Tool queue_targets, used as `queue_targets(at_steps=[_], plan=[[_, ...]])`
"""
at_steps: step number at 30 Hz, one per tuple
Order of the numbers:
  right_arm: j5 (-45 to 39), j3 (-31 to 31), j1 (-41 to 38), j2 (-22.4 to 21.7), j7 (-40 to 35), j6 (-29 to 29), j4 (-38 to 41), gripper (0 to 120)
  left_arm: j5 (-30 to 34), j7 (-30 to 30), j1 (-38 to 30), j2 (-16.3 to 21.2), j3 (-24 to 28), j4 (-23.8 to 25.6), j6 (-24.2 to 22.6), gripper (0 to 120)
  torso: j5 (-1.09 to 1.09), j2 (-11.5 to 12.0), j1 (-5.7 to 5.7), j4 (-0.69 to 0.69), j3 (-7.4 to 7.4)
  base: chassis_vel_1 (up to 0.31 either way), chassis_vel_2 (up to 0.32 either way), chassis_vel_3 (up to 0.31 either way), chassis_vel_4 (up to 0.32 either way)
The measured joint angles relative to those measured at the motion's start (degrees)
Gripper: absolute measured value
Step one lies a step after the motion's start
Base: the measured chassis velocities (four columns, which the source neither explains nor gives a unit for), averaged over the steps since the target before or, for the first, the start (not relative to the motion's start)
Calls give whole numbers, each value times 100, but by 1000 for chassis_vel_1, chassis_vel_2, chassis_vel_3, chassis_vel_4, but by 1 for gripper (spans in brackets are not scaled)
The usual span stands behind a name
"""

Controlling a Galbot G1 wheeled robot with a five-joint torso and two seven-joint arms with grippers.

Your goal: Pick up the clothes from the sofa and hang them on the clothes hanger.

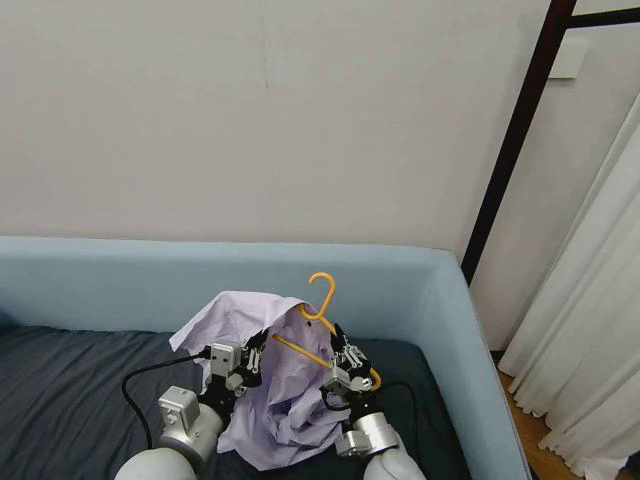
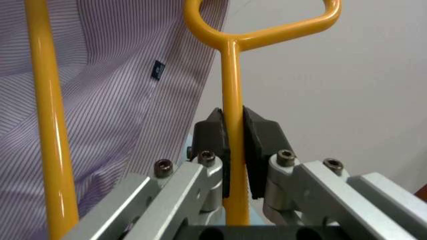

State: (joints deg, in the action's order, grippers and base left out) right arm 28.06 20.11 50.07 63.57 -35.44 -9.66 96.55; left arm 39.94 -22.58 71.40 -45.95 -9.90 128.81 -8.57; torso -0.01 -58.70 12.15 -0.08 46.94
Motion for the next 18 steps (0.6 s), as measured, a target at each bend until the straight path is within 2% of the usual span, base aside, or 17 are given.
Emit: queue_targets(at_steps=[5,8,18], plan=[[588,-28,256,-29,60,221,-307,6,157,-4,-224,108,-127,62,-13,0,1,0,0,-2,0,0,0,0,0],[655,-17,339,13,57,274,-345,6,148,-4,-174,124,-120,73,-17,0,1,0,0,-2,0,0,0,0,0],[649,15,224,218,59,597,-330,6,-207,64,-22,-36,352,-42,-48,0,0,0,0,-1,0,0,0,0,0]])
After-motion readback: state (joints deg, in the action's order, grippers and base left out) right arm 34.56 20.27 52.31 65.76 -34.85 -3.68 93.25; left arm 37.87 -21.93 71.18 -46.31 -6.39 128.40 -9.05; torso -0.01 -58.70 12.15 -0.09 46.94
